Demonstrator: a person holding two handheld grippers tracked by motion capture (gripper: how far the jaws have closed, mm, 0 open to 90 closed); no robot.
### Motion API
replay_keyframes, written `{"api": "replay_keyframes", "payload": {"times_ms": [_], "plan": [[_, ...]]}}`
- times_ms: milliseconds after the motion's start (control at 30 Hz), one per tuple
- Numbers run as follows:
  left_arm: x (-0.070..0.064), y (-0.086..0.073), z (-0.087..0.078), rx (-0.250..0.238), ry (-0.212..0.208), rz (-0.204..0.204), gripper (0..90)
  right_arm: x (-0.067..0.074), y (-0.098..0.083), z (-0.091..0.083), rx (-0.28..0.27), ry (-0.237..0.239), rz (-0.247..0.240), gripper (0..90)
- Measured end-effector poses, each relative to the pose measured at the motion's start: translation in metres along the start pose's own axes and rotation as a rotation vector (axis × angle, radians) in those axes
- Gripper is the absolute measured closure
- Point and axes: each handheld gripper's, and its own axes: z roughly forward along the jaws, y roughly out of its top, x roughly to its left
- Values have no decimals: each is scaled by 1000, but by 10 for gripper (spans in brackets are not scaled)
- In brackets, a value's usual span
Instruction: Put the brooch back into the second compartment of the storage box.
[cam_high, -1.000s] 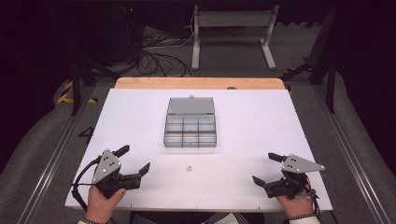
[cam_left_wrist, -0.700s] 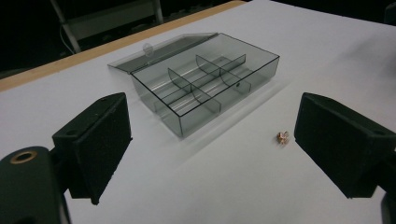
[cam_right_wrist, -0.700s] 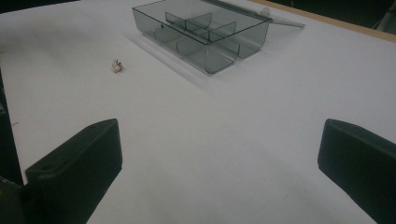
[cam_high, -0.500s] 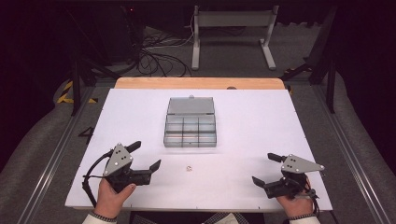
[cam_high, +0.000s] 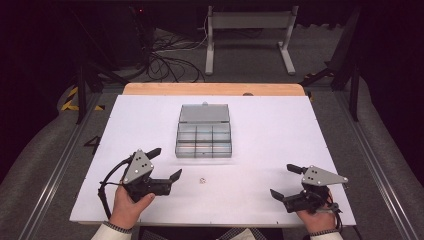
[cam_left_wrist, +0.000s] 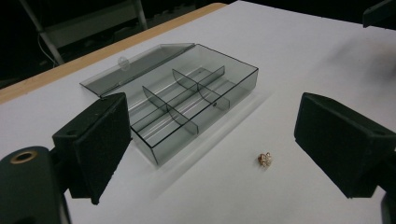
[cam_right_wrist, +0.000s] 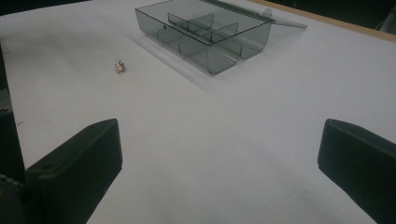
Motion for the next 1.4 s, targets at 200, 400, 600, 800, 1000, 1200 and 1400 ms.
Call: {"api": "replay_keyframes", "payload": {"times_ms": [200,400,600,800,1000,1200,1400], "plan": [[1,2,1,-4,-25,-12,148,0,0,-1,-4,-1,1,5],[7,4,3,2,-86,-52,170,0,0,0,-3,2,-1,5],[7,7,9,39,-110,-54,155,0,0,0,-1,4,1,5],[6,9,18,66,-157,-46,132,0,0,0,-1,8,3,8],[2,13,27,91,-185,-35,123,0,0,0,-2,11,4,9],[-2,15,36,116,-197,-19,151,0,0,0,-2,14,5,10],[-11,18,47,155,-198,12,179,0,0,0,-3,16,3,11]]}}
